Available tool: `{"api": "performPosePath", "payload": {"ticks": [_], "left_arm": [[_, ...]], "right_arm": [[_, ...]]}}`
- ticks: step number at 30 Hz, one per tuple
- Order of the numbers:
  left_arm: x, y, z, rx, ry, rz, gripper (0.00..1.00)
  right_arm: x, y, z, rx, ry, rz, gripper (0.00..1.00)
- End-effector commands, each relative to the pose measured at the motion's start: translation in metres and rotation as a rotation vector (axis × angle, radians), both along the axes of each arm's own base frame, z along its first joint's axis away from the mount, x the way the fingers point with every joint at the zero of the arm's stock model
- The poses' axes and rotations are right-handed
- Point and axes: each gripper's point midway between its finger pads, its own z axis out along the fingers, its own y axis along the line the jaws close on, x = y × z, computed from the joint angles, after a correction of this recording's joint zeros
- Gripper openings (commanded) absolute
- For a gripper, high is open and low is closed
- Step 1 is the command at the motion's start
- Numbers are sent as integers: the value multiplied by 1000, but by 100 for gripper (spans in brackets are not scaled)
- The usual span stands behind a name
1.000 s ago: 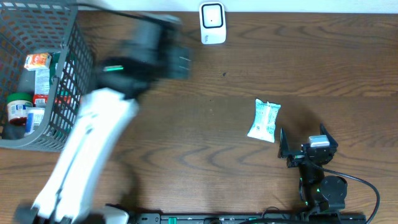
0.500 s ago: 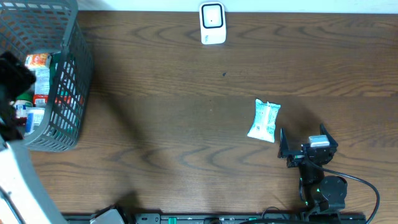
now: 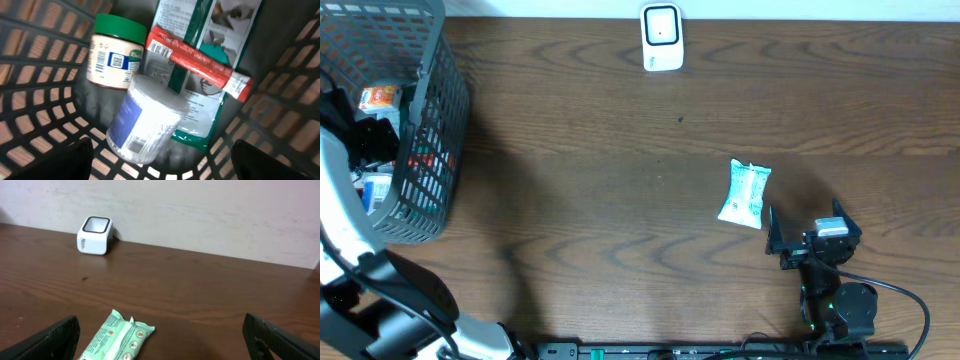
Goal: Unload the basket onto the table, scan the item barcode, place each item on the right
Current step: 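Return the left gripper to the basket and grasp the white cotton-swab tub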
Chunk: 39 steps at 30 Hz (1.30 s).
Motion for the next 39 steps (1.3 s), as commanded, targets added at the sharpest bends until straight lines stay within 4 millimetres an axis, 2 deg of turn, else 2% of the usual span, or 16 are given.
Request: {"api": "performPosePath", "payload": {"ticks": [1, 5, 11, 20, 29, 39], "left_arm": [[-9, 12, -15, 39, 92, -26, 88], [-10, 19, -30, 29, 127, -13, 88], [-12, 18, -58, -15, 206, -36, 88], [-21, 20, -90, -73, 293, -27, 88], [-39, 32, -107, -125, 330, 75, 88], [-40, 31, -112, -139, 323, 102, 87]], "right_arm": [[0, 1, 0, -6, -1, 4, 99], [0, 1, 0, -6, -1, 3, 99], [0, 1, 0, -6, -1, 3, 99], [0, 1, 0, -6, -1, 4, 99], [0, 1, 0, -6, -1, 4, 99], [0, 1, 0, -6, -1, 3, 99]]}}
